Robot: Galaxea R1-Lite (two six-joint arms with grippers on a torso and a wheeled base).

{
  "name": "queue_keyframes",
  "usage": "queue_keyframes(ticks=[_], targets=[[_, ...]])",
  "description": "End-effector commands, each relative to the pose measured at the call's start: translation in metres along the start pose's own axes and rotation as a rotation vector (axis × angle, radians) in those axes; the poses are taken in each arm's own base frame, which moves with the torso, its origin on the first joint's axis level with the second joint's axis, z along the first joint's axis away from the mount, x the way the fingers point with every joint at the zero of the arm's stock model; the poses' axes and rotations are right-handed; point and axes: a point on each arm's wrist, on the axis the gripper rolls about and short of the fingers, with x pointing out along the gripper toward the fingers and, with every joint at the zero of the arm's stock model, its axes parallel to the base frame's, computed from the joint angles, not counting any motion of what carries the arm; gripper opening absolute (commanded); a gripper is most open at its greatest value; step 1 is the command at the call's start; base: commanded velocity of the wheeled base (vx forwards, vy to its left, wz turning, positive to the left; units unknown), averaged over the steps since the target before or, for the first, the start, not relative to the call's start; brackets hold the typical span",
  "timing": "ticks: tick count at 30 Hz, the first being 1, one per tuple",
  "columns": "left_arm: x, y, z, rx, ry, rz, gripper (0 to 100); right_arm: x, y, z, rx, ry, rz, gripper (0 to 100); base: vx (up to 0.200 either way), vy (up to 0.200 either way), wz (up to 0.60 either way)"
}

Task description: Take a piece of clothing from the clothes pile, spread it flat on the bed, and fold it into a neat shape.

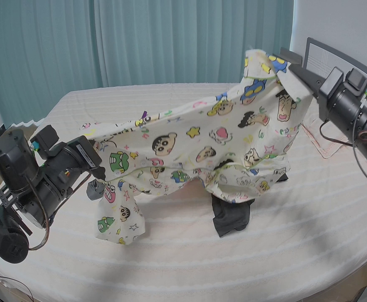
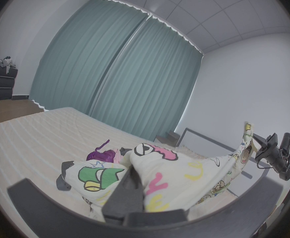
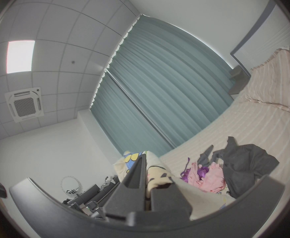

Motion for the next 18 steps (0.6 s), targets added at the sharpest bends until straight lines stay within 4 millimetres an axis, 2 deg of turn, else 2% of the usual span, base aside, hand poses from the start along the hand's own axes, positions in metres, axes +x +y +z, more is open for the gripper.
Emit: queue_keyframes(ticks=[1,2,3,5,10,14,18], targets=[[-0.017,-0.001,0.011,-0.013,-0.03,-0.006,0,-0.023,0.003,-0.001,0.024,0.027,-0.002,0,0.0,0.0,0.0],[-0.018,0.0,0.009,-0.012,-0.024,-0.004,0,-0.023,0.001,-0.003,0.029,0.035,-0.006,0,0.0,0.0,0.0],[-0.021,0.004,-0.004,-0.01,0.03,0.011,0,-0.029,-0.01,-0.018,0.065,0.092,-0.044,0,0.0,0.0,0.0],[-0.021,0.008,-0.017,-0.016,0.082,0.028,0,-0.034,-0.02,-0.033,0.112,0.16,-0.075,0,0.0,0.0,0.0],[-0.02,0.01,-0.031,-0.117,0.139,0.047,0,-0.041,-0.045,-0.067,0.163,0.295,-0.174,0,0.0,0.0,0.0],[-0.02,0.009,-0.04,-0.18,0.175,0.054,0,-0.044,-0.055,-0.086,0.172,0.369,-0.217,0,0.0,0.0,0.0],[-0.022,0.008,-0.047,-0.194,0.203,0.053,0,-0.042,-0.058,-0.091,0.189,0.382,-0.233,0,0.0,0.0,0.0]])
